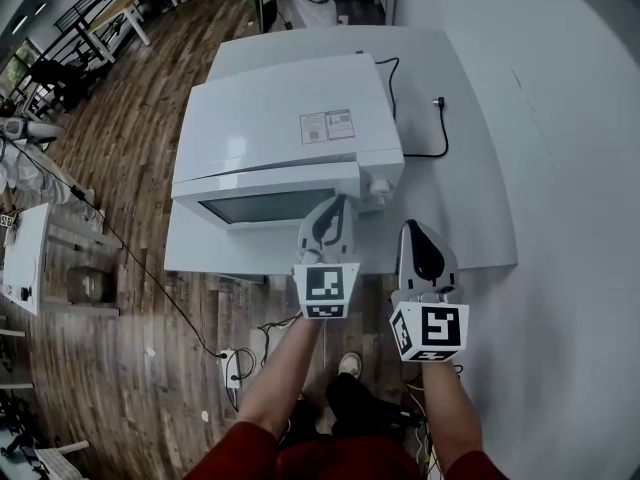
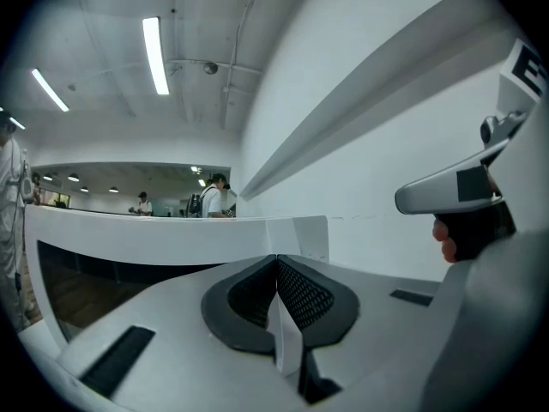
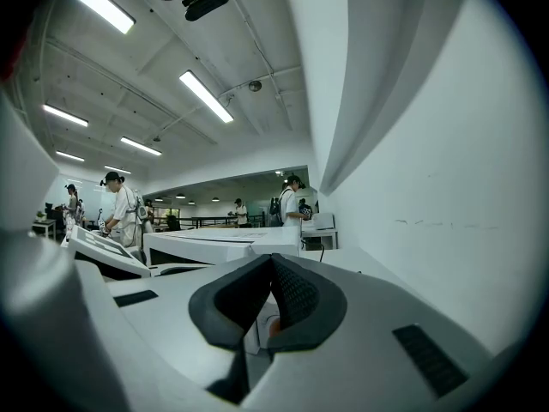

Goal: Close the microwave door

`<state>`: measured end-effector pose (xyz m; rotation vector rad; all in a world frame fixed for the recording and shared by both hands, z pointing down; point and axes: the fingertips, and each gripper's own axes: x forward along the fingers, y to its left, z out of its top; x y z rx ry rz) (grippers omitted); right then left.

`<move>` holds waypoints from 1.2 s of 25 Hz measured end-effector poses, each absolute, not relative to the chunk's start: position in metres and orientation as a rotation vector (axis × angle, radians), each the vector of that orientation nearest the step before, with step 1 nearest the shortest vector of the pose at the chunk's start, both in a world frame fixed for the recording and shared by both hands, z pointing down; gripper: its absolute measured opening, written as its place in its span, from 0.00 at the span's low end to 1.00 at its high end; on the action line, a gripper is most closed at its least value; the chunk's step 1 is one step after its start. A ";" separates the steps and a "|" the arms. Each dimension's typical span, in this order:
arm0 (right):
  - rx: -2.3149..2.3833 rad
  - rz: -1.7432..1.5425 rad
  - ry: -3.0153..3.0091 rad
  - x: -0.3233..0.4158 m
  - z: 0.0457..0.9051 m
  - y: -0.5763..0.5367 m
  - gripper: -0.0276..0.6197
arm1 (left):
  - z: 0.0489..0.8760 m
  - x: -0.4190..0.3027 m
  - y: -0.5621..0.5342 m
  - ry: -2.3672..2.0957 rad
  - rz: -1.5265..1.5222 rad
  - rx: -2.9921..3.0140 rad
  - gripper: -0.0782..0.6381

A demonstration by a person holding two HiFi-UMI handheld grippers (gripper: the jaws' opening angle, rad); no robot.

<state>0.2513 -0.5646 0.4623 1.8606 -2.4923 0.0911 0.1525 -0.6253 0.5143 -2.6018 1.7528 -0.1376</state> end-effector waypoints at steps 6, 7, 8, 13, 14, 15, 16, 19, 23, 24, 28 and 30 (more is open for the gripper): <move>1.864 0.101 -2.498 0.252 0.465 -0.571 0.08 | 0.516 0.153 -0.638 1.781 -0.160 -2.595 0.15; 1.864 0.101 -2.499 0.251 0.465 -0.571 0.08 | 0.517 0.153 -0.642 1.787 -0.176 -2.599 0.15; 1.864 0.100 -2.500 0.251 0.464 -0.571 0.08 | 0.518 0.153 -0.645 1.791 -0.185 -2.597 0.15; 1.866 0.103 -2.500 0.252 0.465 -0.568 0.08 | 0.518 0.154 -0.645 1.788 -0.186 -2.580 0.15; 1.867 0.103 -2.500 0.252 0.465 -0.567 0.08 | 0.518 0.154 -0.645 1.787 -0.193 -2.580 0.15; 1.867 0.102 -2.500 0.252 0.464 -0.566 0.08 | 0.518 0.154 -0.644 1.786 -0.201 -2.581 0.15; 1.866 0.099 -2.500 0.251 0.464 -0.565 0.08 | 0.517 0.154 -0.644 1.785 -0.206 -2.583 0.15; 1.866 0.086 -2.501 0.248 0.459 -0.560 0.08 | 0.507 0.154 -0.638 1.768 -0.180 -2.581 0.15; 1.863 0.065 -2.509 0.239 0.451 -0.550 0.08 | 0.490 0.150 -0.620 1.742 -0.138 -2.572 0.15; 1.863 0.062 -2.513 0.236 0.448 -0.547 0.08 | 0.486 0.147 -0.614 1.739 -0.126 -2.570 0.15; 1.871 0.030 -2.532 0.219 0.434 -0.532 0.08 | 0.468 0.131 -0.592 1.723 -0.091 -2.554 0.15; 1.877 0.015 -2.545 0.211 0.426 -0.524 0.09 | 0.458 0.121 -0.579 1.712 -0.088 -2.546 0.15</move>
